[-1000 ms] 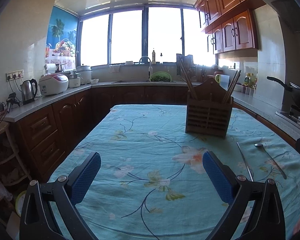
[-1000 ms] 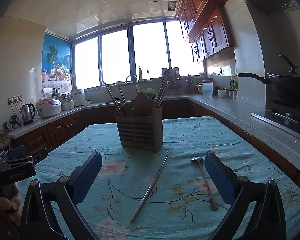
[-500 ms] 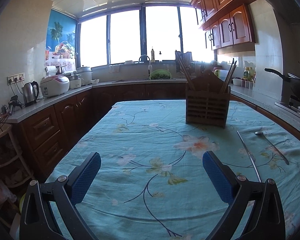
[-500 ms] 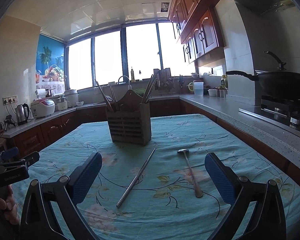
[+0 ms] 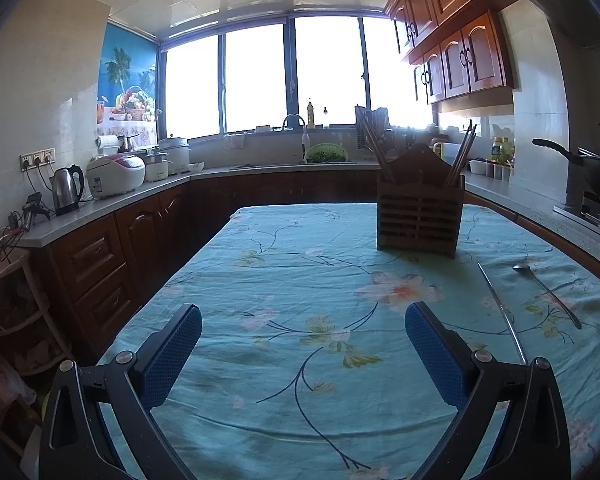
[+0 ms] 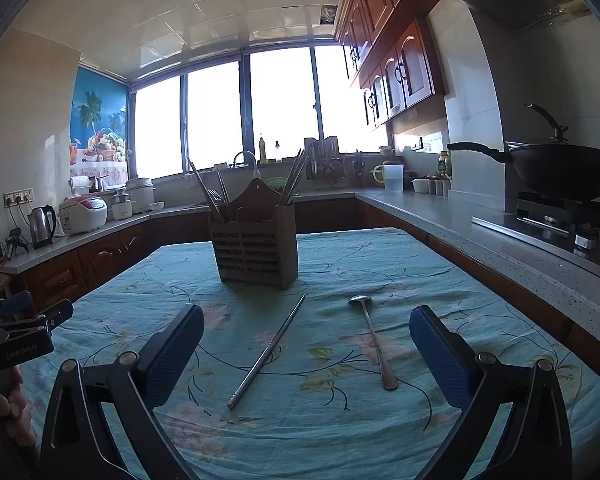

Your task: Organize utensils

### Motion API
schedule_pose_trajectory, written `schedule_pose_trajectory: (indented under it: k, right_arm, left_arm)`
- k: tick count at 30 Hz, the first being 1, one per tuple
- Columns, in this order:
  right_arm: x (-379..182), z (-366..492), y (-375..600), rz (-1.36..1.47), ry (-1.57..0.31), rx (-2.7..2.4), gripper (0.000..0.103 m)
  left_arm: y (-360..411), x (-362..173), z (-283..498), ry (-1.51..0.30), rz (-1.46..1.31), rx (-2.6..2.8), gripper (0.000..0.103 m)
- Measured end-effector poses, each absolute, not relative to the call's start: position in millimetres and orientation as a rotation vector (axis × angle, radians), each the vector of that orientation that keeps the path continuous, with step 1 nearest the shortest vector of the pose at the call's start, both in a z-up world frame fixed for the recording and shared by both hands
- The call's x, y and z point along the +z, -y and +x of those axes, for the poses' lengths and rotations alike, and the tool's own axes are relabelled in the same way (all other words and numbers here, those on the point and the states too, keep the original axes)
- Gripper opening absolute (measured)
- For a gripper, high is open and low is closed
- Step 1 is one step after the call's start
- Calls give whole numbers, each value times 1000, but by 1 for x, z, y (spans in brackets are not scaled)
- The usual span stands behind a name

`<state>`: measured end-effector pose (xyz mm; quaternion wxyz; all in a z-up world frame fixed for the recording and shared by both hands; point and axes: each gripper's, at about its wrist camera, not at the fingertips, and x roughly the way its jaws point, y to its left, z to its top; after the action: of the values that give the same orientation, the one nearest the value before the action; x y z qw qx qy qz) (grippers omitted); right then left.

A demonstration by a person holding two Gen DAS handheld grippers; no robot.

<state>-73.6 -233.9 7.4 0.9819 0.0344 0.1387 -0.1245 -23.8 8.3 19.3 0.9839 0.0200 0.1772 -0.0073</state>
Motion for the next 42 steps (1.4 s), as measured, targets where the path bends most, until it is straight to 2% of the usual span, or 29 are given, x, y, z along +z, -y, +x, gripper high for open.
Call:
schedule_pose_trajectory:
  k: [42]
  right_arm:
    - [8, -73, 230, 56, -268, -212, 103]
  left_arm:
    - [13, 23, -32, -346, 49, -27, 102]
